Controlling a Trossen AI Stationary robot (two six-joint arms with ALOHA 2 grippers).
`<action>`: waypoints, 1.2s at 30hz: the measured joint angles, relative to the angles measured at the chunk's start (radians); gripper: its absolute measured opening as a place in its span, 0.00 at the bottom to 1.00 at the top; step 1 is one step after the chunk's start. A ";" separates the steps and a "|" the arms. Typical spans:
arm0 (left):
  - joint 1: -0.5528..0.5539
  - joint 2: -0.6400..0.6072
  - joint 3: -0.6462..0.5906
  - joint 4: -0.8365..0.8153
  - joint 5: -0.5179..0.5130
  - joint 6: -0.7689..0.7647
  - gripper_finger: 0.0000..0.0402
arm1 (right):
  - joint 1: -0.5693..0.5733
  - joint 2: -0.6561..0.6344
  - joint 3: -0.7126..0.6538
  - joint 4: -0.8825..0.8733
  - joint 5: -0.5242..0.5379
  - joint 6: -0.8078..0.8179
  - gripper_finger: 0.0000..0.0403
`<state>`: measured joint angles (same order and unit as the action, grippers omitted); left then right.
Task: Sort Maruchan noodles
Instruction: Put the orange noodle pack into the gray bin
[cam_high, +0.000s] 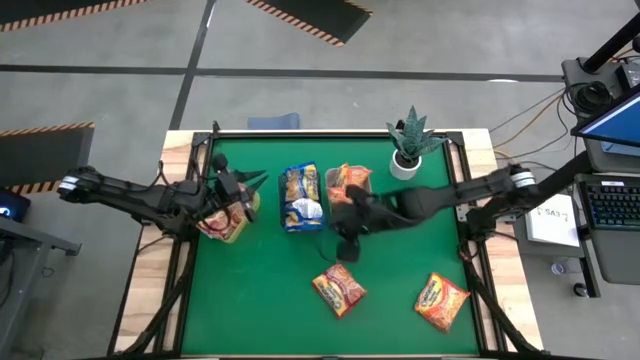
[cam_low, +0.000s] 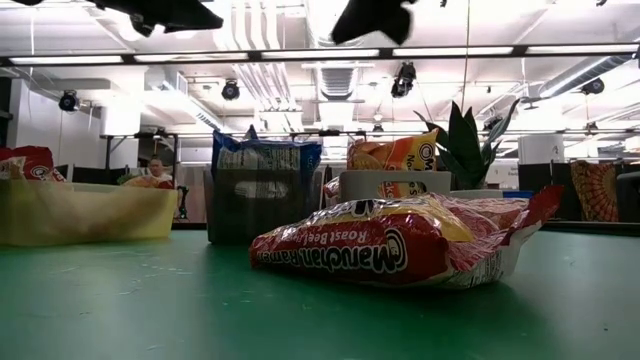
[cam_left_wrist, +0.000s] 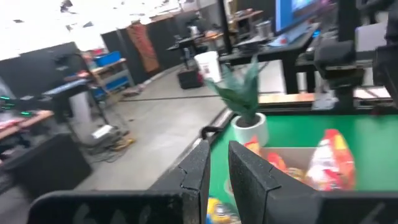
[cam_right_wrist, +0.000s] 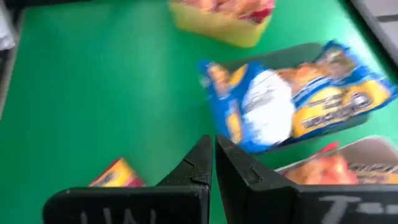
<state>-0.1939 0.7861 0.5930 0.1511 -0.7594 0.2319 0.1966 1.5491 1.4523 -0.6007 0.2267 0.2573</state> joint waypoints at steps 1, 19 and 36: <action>0.000 0.008 0.000 0.002 0.016 -0.016 0.10 | 0.024 -0.012 -0.025 0.000 0.012 0.020 0.02; -0.185 0.301 0.023 0.174 0.175 -0.313 0.10 | 0.249 -0.139 -0.387 -0.056 -0.057 0.390 0.02; -0.239 0.551 0.336 -0.075 0.116 -0.267 0.10 | 0.511 -0.241 -0.469 -0.391 -0.402 1.120 0.02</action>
<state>-0.4324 1.3369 0.9288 0.0757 -0.6435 -0.0353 0.7077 1.3083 0.9836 -0.9916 -0.1753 1.3773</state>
